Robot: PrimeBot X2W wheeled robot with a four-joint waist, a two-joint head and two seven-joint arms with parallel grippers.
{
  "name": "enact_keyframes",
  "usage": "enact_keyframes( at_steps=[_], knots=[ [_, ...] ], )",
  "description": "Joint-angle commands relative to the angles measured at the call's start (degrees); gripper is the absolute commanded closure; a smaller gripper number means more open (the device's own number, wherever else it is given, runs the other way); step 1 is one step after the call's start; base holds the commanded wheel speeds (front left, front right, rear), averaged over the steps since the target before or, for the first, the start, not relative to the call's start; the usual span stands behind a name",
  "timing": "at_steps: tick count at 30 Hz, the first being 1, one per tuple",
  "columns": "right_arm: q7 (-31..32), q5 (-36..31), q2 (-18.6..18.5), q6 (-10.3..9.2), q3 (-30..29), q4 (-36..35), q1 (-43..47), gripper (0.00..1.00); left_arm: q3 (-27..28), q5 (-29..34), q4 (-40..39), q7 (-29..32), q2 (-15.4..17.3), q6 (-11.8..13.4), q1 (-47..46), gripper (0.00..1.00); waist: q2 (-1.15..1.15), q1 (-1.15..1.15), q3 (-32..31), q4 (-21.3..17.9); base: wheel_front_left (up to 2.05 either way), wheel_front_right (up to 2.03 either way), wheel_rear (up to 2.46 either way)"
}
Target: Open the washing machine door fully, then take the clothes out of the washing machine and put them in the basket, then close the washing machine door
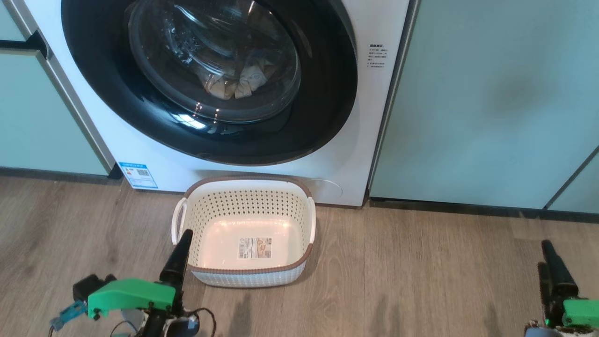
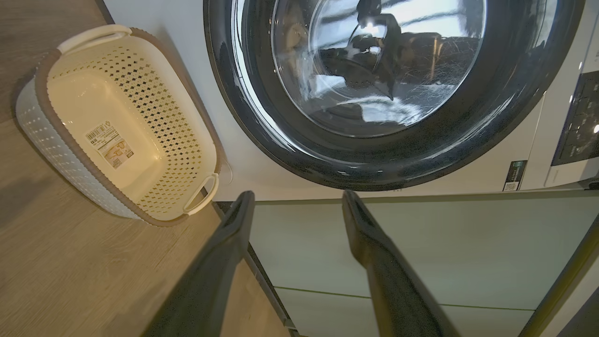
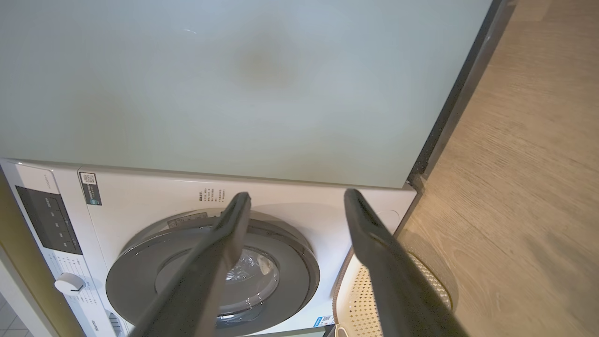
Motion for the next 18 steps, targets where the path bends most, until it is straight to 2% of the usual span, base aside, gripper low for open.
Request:
enact_keyframes(
  at_steps=[1, 18],
  knots=[
    [-0.7, -2.1, -1.6, -0.05, -0.3, -1.7, -3.7, 0.0, 0.9, 2.5, -2.4, -0.6, 0.7, -0.2, -3.6, 0.0, 0.0, 0.0, 0.0, 0.0, 0.0, 0.0, 0.0],
    [-3.4, -23.7, -1.2, -0.07, -0.3, -3.0, -4.1, 0.0, 1.8, 24.2, -5.1, -3.3, 0.0, 0.4, -3.9, 0.0, 0.0, 0.0, -0.3, -0.1, 0.0, 0.0, 0.0]
  ],
)
